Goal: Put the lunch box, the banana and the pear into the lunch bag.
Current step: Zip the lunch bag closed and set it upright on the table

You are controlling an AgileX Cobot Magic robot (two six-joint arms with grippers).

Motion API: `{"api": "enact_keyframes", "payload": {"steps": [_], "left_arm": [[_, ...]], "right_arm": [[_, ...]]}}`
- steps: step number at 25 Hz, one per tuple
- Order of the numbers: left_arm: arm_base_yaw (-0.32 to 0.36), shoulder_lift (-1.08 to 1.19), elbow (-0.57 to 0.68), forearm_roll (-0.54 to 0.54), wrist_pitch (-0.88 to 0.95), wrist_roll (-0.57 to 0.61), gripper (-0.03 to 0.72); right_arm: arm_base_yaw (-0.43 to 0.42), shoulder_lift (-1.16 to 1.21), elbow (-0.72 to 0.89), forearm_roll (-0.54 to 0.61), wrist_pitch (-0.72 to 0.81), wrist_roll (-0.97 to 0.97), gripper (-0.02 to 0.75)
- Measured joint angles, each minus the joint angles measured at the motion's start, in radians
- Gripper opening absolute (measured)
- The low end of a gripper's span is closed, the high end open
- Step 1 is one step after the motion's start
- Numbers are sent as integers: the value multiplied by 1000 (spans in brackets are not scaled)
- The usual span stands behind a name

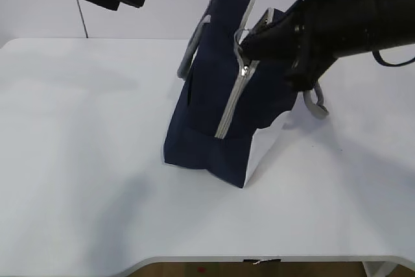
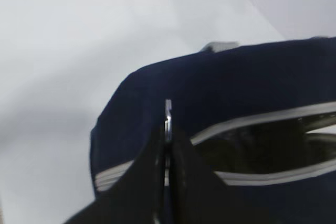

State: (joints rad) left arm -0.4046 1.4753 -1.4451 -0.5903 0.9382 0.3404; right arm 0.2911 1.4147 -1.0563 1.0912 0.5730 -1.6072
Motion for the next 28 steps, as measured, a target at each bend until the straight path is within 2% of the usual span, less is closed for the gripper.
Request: {"api": "enact_keyframes", "payload": {"steps": [11, 22, 28], "left_arm": [[-2, 0, 0, -3, 47, 23, 381], [-47, 34, 0, -5, 48, 49, 381], [-84, 94, 0, -5, -42, 98, 380]], "right_arm": [[0, 88, -99, 6, -40, -4, 6], [0, 99, -140, 74, -44, -4, 6], [0, 100, -140, 76, -44, -4, 6]]}}
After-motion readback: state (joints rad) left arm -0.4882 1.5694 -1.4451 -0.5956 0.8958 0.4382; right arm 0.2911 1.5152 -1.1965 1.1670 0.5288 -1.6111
